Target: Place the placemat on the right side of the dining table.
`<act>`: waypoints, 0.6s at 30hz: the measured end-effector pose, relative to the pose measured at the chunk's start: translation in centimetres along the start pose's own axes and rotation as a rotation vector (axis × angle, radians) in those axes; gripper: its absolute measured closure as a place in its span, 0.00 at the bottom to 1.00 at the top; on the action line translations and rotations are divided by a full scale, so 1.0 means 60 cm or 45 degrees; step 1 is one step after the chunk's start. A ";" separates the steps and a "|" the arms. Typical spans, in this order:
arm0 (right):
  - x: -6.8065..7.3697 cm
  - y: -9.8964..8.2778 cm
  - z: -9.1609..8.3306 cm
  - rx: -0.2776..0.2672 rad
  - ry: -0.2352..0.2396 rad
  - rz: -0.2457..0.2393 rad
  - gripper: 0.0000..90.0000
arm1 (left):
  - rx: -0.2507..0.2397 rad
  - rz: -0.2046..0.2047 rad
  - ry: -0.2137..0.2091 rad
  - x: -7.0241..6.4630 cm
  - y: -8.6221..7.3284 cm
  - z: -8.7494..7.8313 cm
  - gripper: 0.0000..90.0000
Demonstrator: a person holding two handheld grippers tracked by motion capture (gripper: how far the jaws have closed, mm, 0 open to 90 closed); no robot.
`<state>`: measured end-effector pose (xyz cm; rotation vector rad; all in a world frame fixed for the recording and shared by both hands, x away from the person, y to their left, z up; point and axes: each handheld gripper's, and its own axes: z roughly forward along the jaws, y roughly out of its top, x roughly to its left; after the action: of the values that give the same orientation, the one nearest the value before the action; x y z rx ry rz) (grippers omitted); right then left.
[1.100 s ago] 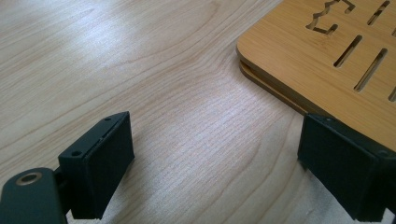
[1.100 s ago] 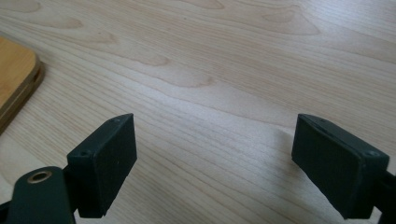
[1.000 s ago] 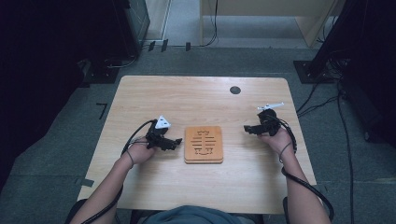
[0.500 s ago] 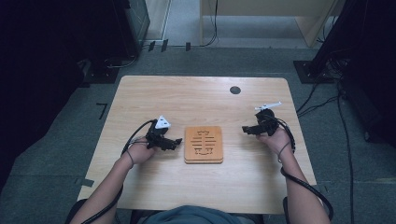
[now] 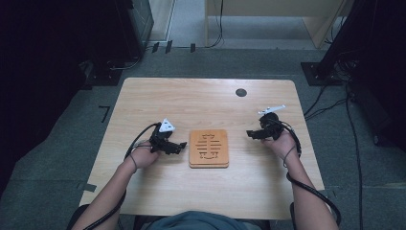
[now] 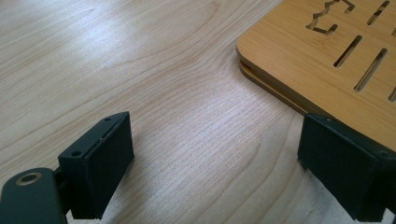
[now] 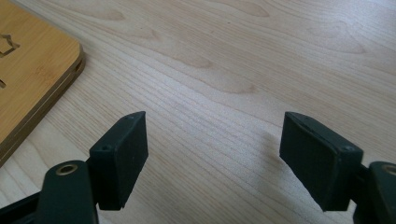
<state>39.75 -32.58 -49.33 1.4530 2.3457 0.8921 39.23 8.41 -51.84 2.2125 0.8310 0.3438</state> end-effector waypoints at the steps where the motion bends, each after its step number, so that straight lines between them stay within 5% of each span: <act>1: 0.000 0.000 0.000 -0.001 0.001 -0.006 0.28 | 0.000 0.000 0.000 0.000 0.000 0.000 0.11; 18: 0.020 0.005 0.001 -0.012 0.036 -0.058 0.34 | 0.000 0.001 -0.001 0.000 0.000 0.000 0.11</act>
<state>39.41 -31.44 -49.06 1.3867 2.3817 0.9161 39.24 8.41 -51.84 2.2129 0.8302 0.3431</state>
